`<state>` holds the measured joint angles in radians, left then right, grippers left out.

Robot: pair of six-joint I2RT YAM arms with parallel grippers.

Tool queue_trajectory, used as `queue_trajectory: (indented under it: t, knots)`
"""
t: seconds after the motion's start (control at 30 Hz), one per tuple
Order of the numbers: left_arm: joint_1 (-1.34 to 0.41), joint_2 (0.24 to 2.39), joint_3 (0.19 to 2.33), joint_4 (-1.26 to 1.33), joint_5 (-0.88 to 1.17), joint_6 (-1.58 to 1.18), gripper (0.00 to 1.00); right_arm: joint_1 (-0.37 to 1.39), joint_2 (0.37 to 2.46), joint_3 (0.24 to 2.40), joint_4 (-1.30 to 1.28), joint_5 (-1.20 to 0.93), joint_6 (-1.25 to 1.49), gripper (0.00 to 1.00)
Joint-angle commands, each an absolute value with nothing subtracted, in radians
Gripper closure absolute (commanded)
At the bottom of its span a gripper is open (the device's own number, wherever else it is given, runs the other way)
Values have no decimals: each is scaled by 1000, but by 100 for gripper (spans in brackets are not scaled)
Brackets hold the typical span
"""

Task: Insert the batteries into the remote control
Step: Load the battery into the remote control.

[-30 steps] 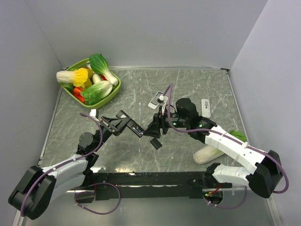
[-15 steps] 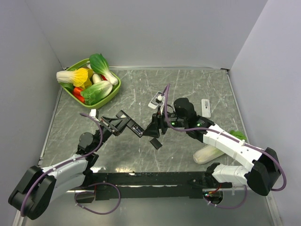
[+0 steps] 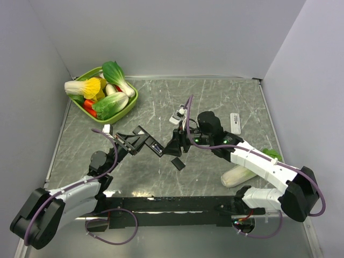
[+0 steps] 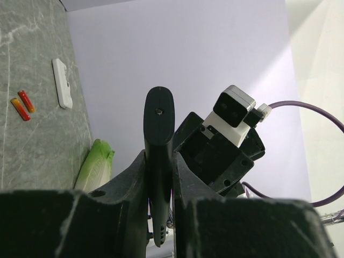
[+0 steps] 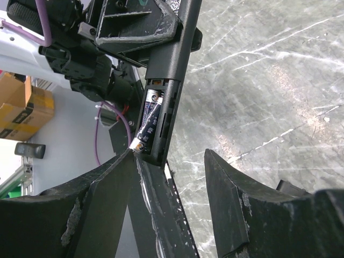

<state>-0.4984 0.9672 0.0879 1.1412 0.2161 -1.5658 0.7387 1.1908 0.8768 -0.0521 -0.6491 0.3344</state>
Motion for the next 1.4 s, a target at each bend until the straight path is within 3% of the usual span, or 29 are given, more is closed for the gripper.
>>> queue_trajectory:
  t: [0.0, 0.3, 1.37]
  knots:
    - [-502, 962, 112, 1220, 226, -1582, 98, 733, 1177, 893, -17, -653, 341, 38]
    - [-502, 957, 109, 1215, 219, -1575, 98, 733, 1123, 890, -28, -664, 342, 33]
    - [-500, 954, 121, 1216, 239, -1574, 98, 747, 1210, 916, 38, -710, 370, 36]
